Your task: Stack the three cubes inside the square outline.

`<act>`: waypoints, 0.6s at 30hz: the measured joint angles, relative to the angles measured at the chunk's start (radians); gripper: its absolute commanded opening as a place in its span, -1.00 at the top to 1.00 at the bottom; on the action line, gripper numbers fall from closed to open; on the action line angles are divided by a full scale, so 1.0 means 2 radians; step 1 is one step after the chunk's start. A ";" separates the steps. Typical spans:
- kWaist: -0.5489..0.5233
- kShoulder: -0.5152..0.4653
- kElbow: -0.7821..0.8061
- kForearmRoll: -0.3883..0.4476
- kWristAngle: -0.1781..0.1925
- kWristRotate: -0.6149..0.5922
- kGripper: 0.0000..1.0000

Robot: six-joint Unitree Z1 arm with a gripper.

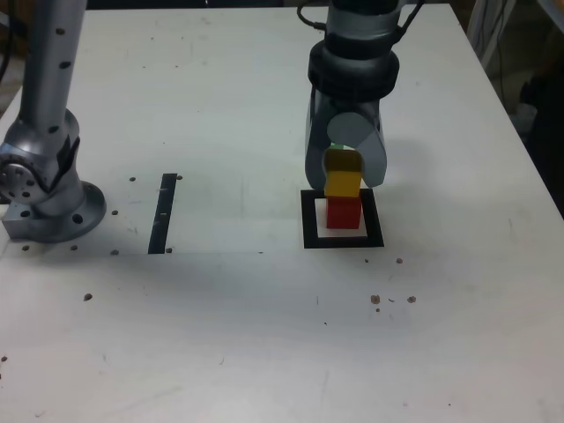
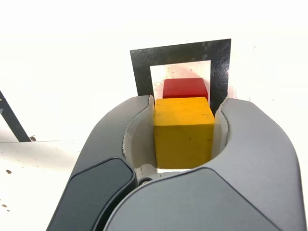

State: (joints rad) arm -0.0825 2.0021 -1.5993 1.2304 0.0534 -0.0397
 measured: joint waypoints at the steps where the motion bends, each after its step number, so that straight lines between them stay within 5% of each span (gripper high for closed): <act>1: 0.000 0.000 0.000 -0.001 0.000 0.000 0.48; 18: 0.000 0.005 0.012 -0.012 -0.013 0.001 0.36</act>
State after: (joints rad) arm -0.0825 2.0114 -1.5743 1.2058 0.0279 -0.0383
